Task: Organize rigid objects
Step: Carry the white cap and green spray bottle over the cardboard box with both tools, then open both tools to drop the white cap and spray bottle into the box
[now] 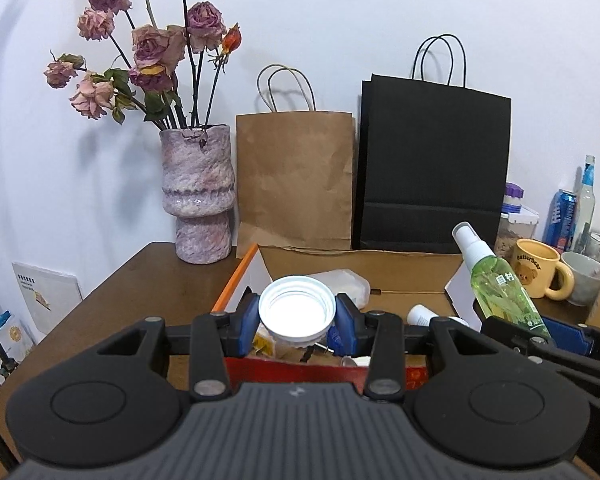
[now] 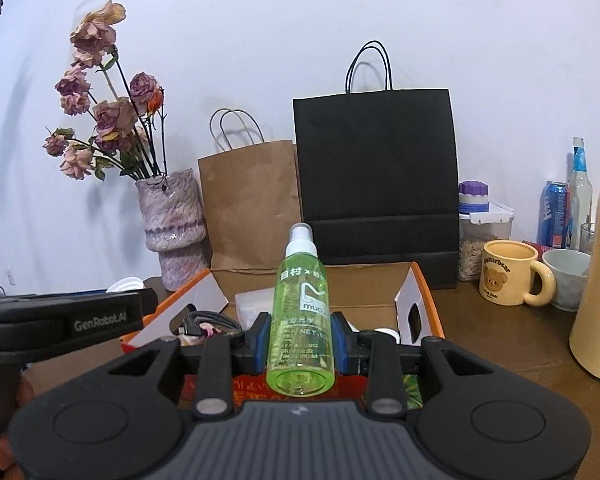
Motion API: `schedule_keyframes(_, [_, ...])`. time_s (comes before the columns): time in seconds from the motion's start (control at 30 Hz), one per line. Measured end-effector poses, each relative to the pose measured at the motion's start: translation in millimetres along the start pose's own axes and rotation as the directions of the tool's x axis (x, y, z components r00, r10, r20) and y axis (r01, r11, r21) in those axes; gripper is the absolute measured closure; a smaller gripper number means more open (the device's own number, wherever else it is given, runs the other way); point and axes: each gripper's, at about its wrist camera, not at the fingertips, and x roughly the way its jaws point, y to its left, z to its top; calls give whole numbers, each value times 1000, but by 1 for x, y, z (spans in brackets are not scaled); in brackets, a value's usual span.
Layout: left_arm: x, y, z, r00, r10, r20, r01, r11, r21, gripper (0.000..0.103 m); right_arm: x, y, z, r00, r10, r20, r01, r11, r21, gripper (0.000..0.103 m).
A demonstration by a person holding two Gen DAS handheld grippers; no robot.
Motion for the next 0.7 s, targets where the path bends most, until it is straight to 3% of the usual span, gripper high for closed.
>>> schedule_keyframes(0.7, [77,-1,17,999,34,-32,-34,999,-1,62,77,-4,14,1000,-2,-26,1,1000,-27,73])
